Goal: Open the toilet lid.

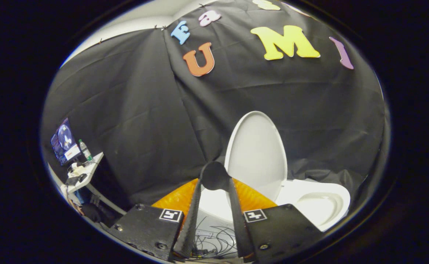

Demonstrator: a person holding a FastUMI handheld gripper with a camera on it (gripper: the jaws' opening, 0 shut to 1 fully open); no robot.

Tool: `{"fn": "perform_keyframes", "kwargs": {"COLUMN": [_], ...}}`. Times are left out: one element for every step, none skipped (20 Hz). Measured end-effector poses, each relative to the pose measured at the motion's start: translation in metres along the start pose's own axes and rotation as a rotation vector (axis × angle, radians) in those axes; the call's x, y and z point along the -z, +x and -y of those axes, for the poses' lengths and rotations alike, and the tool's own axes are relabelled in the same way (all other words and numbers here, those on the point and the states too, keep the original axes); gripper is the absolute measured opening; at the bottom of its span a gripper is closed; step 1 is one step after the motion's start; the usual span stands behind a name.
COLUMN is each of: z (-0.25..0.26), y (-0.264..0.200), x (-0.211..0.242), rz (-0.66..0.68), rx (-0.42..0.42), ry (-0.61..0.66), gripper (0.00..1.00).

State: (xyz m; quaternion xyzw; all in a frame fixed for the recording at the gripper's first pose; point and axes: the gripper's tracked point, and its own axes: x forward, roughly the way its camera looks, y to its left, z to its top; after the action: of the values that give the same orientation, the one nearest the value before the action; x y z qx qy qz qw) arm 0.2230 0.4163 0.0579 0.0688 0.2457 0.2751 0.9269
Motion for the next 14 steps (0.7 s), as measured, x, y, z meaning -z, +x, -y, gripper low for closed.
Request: {"fn": "perform_keyframes", "kwargs": {"z": [0.006,0.011,0.017,0.022,0.028,0.036,0.046,0.055,0.064,0.073,0.081,0.087,0.091,0.097], "y": [-0.007,-0.014,-0.020,-0.027,-0.036,-0.047,-0.056,-0.066,-0.075,-0.084,-0.095,-0.106,-0.116,-0.128], "x": [0.000,0.002,0.004,0.009,0.011,0.013,0.014,0.016,0.017,0.021,0.023,0.024,0.025,0.025], "rz": [0.010,0.018,0.024,0.027,0.037,0.052,0.072,0.091,0.109,0.123,0.144,0.168,0.197,0.231], "rx": [0.011,0.020,0.022,0.017,0.015,0.025,0.043,0.062,0.080,0.094,0.112,0.120,0.120,0.132], "ry": [-0.007,-0.009,-0.006,-0.002,0.000,0.001,0.000,-0.004,-0.007,-0.016,-0.023,-0.034,-0.052,-0.076], "gripper": [0.54,0.62,0.70,0.78,0.84,0.86,0.89,0.92,0.93,0.94,0.95,0.96,0.96,0.96]}}
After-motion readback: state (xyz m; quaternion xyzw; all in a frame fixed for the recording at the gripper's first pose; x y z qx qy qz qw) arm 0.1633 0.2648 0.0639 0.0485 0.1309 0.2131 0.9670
